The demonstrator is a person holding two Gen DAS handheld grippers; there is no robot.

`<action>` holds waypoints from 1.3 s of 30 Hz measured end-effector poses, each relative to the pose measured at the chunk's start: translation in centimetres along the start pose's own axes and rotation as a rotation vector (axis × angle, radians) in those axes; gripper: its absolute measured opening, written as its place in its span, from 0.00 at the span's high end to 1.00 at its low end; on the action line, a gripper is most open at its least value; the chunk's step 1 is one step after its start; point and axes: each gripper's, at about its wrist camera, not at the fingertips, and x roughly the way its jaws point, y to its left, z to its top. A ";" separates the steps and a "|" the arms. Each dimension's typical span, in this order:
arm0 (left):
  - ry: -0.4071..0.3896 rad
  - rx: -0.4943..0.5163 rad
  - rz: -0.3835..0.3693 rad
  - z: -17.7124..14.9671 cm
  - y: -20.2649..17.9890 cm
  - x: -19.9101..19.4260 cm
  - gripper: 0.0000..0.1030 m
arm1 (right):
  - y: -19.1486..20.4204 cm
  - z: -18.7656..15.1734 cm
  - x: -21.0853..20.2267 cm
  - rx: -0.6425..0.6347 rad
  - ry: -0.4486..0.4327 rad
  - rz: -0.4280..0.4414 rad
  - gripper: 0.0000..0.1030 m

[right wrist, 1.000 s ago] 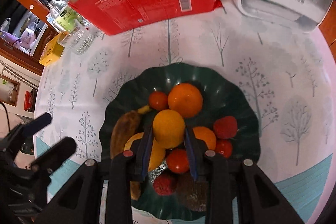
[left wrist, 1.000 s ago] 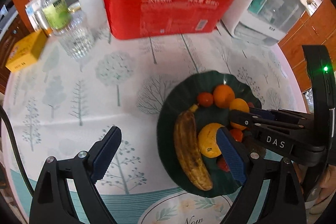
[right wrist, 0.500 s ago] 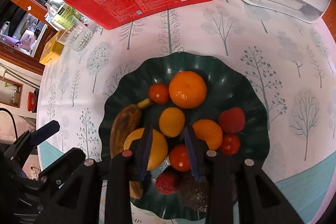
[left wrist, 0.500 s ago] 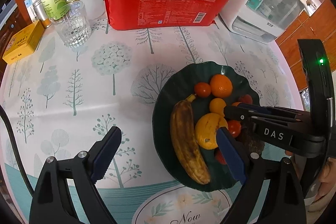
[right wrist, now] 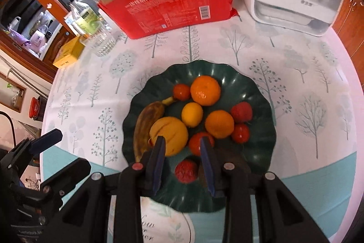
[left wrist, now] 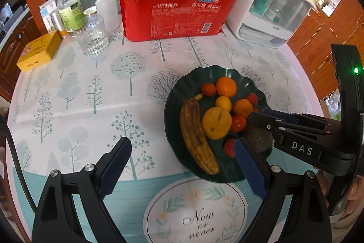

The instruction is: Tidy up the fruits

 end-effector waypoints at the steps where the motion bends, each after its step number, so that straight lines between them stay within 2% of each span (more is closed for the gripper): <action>1: -0.011 -0.002 0.002 -0.5 -0.1 -0.7 0.12 | 0.1 -0.6 -0.7 -0.002 -0.012 0.001 0.69; 10: -0.058 -0.072 0.001 -6.6 -1.1 -6.4 0.12 | 1.6 -6.9 -6.7 0.006 -0.115 0.030 0.69; 17: -0.145 -0.076 0.092 -11.7 -2.1 -11.3 0.12 | 2.5 -12.0 -10.7 -0.005 -0.162 0.038 0.69; 22: -0.191 -0.092 0.123 -15.3 -2.7 -14.3 0.07 | 2.8 -15.7 -13.0 0.000 -0.195 0.041 0.59; 31: -0.241 -0.103 0.210 -20.3 -3.4 -17.2 0.06 | 4.1 -21.5 -15.9 -0.049 -0.258 0.002 0.58; 39: -0.259 -0.149 0.233 -22.4 -3.5 -18.4 0.06 | 5.3 -24.0 -16.9 -0.070 -0.283 -0.016 0.52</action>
